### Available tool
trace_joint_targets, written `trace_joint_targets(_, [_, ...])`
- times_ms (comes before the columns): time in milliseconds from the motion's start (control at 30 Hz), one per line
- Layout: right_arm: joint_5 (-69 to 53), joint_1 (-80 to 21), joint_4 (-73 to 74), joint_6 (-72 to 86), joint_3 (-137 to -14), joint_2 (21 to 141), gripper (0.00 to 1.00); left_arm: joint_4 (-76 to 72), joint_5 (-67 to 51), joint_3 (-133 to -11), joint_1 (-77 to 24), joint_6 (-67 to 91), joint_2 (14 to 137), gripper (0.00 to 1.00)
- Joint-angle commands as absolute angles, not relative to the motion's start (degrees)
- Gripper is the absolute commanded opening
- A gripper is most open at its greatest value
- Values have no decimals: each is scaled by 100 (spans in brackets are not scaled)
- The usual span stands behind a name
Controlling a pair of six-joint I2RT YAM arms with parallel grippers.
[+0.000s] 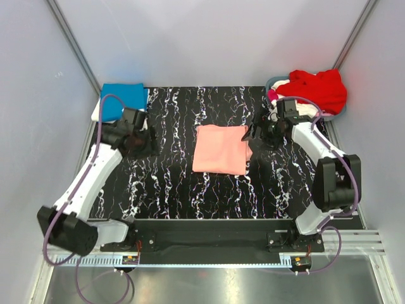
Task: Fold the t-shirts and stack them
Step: Fold the tshirt
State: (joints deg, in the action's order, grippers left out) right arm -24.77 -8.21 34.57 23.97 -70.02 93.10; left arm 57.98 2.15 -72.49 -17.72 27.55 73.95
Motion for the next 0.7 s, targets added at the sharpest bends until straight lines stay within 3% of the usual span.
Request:
trace_joint_targets(0, [-2961, -739, 2848, 2329, -7373, 9763, 100, 6056, 975, -7006, -1784, 2321, 6918, 66])
trace_joint_targets(433, [-3198, -510, 2514, 2399, -8639, 11944, 100, 5459, 1389, -5855, -1784, 2241, 5388, 70])
trace_joint_targets(667, [-3876, -632, 1381, 3023, -7702, 12147, 91, 5247, 1389, -5652, -1784, 2285, 5317, 71])
